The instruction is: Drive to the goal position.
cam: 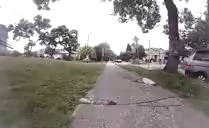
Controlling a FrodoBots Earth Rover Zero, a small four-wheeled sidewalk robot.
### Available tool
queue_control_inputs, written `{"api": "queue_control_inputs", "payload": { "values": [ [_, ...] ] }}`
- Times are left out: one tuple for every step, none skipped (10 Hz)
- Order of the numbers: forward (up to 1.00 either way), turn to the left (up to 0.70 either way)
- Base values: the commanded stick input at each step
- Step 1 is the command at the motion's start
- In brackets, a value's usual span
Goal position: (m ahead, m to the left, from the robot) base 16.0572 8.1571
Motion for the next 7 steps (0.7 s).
{"api": "queue_control_inputs", "payload": {
  "values": [
    [0.7, 0.0],
    [0.7, 0.0],
    [0.7, 0.0],
    [0.7, 0.0],
    [0.7, 0.0],
    [0.7, 0.0],
    [0.7, 0.0]
  ]
}}
